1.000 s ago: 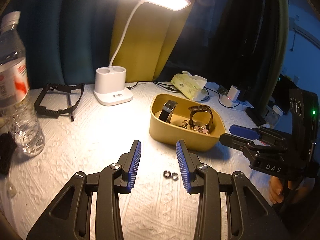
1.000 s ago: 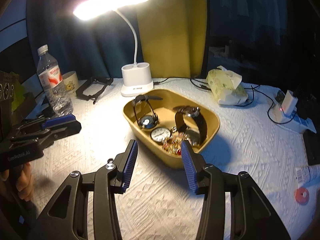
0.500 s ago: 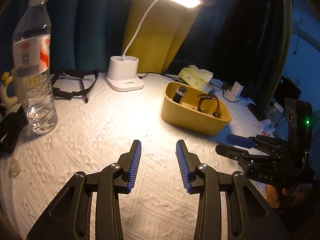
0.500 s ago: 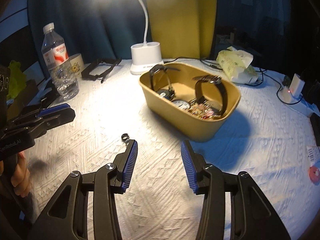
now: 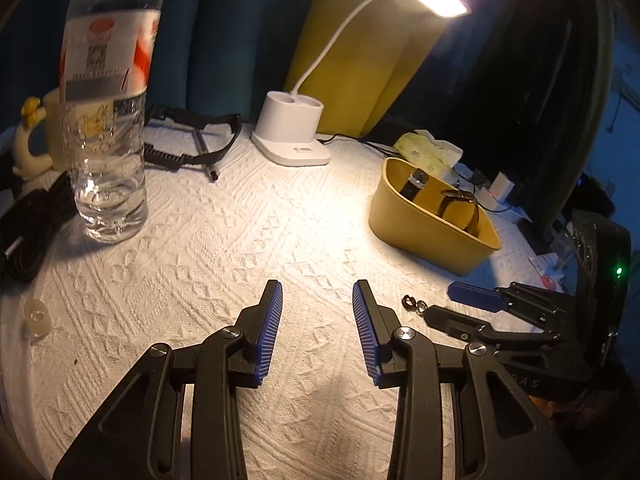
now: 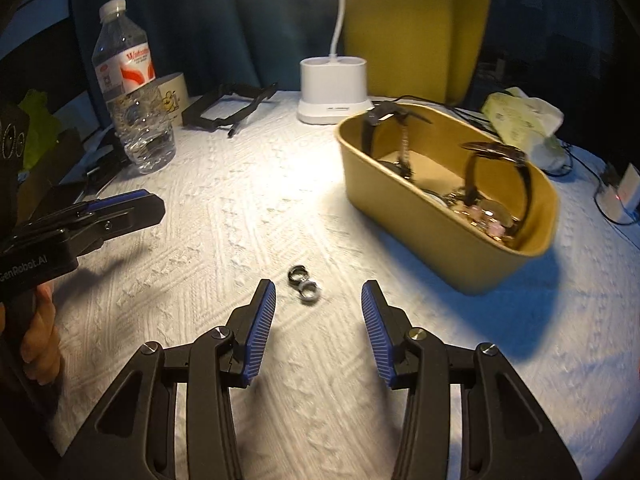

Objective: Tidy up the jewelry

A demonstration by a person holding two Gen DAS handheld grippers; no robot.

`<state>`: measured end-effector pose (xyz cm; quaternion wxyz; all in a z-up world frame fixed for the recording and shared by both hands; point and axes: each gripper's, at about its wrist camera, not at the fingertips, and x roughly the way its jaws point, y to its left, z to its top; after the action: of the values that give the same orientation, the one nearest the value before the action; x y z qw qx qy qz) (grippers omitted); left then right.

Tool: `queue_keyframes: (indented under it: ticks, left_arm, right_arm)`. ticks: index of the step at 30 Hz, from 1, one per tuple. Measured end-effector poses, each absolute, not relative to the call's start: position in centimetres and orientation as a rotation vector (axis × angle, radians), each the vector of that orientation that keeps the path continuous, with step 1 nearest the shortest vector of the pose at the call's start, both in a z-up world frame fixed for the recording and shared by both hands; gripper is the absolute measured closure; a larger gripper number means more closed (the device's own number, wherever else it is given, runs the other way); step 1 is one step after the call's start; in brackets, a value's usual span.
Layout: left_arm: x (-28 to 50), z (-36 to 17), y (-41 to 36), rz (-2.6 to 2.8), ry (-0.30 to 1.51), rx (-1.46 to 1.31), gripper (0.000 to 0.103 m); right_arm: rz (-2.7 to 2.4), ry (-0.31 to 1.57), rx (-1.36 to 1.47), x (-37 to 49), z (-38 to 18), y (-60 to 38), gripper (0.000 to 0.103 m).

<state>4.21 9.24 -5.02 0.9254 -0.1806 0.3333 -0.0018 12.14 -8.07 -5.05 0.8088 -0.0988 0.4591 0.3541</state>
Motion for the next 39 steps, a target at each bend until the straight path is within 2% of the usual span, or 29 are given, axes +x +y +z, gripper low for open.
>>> queue_keyframes:
  ticks: [2, 6, 9, 20, 39]
  left_arm:
    - [4.5, -5.2, 9.5, -0.007, 0.692, -0.386, 0.064]
    - [4.9, -5.7, 9.9, -0.017, 0.71, -0.413, 0.064]
    - [5.2, -6.0, 10.1, -0.026, 0.728, -0.432, 0.064]
    - [5.5, -5.5, 8.8, -0.001, 0.74, -0.36, 0.064]
    - [8.7, -5.7, 2.1, -0.088, 0.834, -0.215, 0.064]
  right_arm:
    - [0.762, 0.995, -0.224, 12.3, -5.5, -7.5, 0.059]
    - [0.762, 0.998, -0.254, 12.4, -6.0, -6.9, 0.08]
    - [0.754, 0.995, -0.257, 12.6, -6.1, -7.0, 0.09]
    - [0.745, 0.968, -0.213, 12.8, -5.2, -8.9, 0.09]
    - [0.677, 0.926, -0.067, 15.1, -4.1, -15.9, 0.09]
